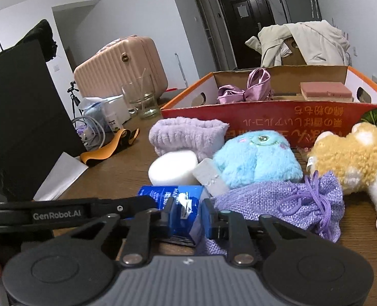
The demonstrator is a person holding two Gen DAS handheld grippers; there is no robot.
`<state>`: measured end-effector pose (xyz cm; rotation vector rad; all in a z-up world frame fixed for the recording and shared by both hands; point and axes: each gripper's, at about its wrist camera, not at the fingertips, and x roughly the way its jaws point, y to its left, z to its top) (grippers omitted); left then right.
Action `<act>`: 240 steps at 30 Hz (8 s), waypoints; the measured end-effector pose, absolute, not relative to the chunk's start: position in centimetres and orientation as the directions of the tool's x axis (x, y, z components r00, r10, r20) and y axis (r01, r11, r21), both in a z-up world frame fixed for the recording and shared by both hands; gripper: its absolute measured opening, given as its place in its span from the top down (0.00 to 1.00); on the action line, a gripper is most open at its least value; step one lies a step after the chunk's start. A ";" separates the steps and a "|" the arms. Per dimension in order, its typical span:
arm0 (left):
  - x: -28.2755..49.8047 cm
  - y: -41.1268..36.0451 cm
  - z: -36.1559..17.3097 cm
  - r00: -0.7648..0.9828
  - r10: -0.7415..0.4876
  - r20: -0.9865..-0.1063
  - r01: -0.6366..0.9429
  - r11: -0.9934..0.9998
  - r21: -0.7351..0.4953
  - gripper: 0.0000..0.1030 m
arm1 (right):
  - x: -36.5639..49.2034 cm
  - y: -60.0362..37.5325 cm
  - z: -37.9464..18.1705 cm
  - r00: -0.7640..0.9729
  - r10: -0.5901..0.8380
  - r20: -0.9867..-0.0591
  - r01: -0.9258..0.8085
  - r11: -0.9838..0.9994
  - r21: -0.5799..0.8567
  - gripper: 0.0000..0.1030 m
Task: Organize soft objects
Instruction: 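Close both grippers on the blue carton and lift it, then carry the blue carton into the cardboard box and open both grippers, then withdraw both tools from the box back over the table, then lower both tools onto the white-and-yellow plush sheep and close both grippers, then lift the plush sheep with both grippers off the table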
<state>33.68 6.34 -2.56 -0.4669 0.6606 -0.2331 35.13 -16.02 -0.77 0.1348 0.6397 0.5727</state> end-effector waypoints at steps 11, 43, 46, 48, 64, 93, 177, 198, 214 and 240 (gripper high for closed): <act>30.7 5.0 0.2 0.820 -0.311 -0.481 0.083 0.895 -0.438 0.76 | 31.8 -16.8 2.1 0.714 0.527 -0.461 -0.458 0.849 0.263 0.88; 41.3 -3.9 13.5 0.787 -0.505 -0.354 0.292 0.810 -0.508 0.76 | 37.9 -27.0 17.0 0.845 0.393 -0.362 -0.357 0.919 0.165 0.87; 47.8 -3.6 13.5 0.771 -0.505 -0.389 0.251 0.802 -0.543 0.76 | 45.3 -26.5 17.7 0.828 0.368 -0.422 -0.332 0.930 0.160 0.86; 52.0 -3.5 12.6 0.755 -0.501 -0.423 0.216 0.800 -0.560 0.76 | 49.8 -25.8 17.2 0.817 0.346 -0.461 -0.313 0.938 0.148 0.86; 68.1 -2.0 1.0 0.629 -0.334 -0.702 -0.031 0.892 -0.452 0.76 | 68.3 -22.2 4.0 0.628 0.353 -0.693 -0.223 0.935 0.275 0.83; 44.0 1.4 19.7 0.869 -0.128 -0.479 0.091 0.991 -0.101 0.21 | 43.3 -28.2 22.9 0.834 0.311 -0.455 -0.318 0.946 0.063 0.35; 34.8 -8.7 6.6 0.763 -0.500 -0.410 0.393 0.862 -0.321 0.53 | 29.4 -30.5 6.8 0.887 0.300 -0.350 -0.311 0.950 0.026 0.48; 18.2 0.4 1.2 0.799 -0.341 -0.496 0.208 0.929 -0.305 0.51 | 16.6 -19.9 1.2 0.761 0.401 -0.510 -0.480 0.877 -0.027 0.47; 17.9 3.2 -1.1 0.805 -0.324 -0.497 0.160 0.925 -0.344 0.45 | 16.0 -19.1 0.8 0.715 0.453 -0.533 -0.511 0.858 0.043 0.43; 18.7 4.4 -0.7 0.772 -0.419 -0.478 0.173 0.862 -0.477 0.28 | 21.4 -23.4 2.6 0.731 0.527 -0.433 -0.421 0.848 0.322 0.37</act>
